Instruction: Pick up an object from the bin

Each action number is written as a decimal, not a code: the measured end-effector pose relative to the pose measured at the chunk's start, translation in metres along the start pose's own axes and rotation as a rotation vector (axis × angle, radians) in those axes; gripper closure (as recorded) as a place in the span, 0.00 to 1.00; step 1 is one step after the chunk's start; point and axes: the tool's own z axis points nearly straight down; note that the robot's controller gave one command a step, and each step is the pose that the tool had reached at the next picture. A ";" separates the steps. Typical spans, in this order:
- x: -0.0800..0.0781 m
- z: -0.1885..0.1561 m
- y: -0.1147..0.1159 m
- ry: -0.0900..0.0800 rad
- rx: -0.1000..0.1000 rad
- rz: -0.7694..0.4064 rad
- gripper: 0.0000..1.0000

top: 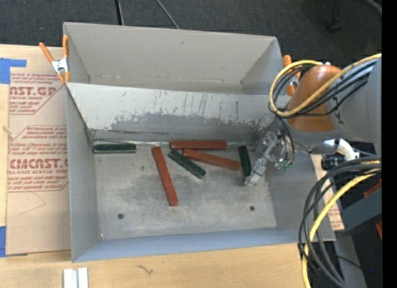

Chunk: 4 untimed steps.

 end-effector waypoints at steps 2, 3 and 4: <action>0.009 -0.001 0.014 -0.005 0.000 0.605 1.00; 0.008 -0.032 0.014 -0.004 -0.001 0.604 1.00; 0.008 -0.050 0.014 -0.003 -0.001 0.603 1.00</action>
Offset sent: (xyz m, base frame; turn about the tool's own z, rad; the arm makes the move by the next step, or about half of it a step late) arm -0.0016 0.0164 0.0006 0.6067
